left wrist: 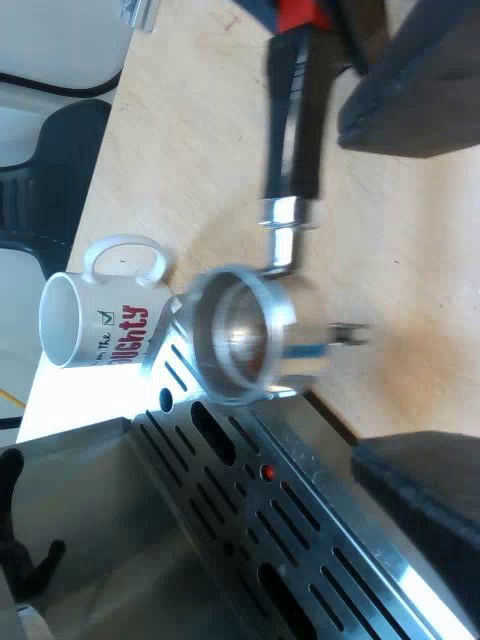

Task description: Grind coffee beans and then tamp

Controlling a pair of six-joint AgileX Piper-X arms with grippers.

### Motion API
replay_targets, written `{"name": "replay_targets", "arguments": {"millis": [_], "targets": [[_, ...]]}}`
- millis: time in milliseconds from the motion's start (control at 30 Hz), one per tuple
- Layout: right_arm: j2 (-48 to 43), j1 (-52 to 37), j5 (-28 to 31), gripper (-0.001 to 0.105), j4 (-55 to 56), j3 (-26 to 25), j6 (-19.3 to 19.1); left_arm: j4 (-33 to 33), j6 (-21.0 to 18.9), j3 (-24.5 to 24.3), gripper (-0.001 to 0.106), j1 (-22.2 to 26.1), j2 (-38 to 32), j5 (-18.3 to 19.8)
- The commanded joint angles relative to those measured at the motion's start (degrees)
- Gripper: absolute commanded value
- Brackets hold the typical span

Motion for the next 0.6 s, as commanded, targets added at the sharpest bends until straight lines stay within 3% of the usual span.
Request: {"name": "replay_targets", "arguments": {"millis": [33, 167, 367, 500, 533, 600], "targets": [[-0.73, -0.16, 1.24, 0.0, -5.92, 1.05, -2.59, -0.61, -0.07, -0.07, 0.06, -0.23, -0.04, 0.42], [-0.28, -2.05, -2.66, 0.0, -7.76, 2.81, -3.83, -0.61, -0.07, -0.07, 0.06, -0.23, -0.04, 0.42], [0.79, -6.72, -8.06, 0.0, -9.9, 3.73, -11.73, -0.61, -0.07, -0.07, 0.06, -0.23, -0.04, 0.42], [1.59, -8.25, -8.27, 0.0, -10.82, 3.87, -13.73, -0.61, -0.07, -0.07, 0.06, -0.23, -0.04, 0.42], [2.87, -10.07, -10.4, 0.0, -13.06, 4.4, -16.22, -0.61, -0.07, -0.07, 0.06, -0.23, -0.04, 0.42], [3.99, -11.05, -12.16, 0.0, -15.55, 5.21, -16.3, -0.61, -0.07, -0.07, 0.06, -0.23, -0.04, 0.42]]}}
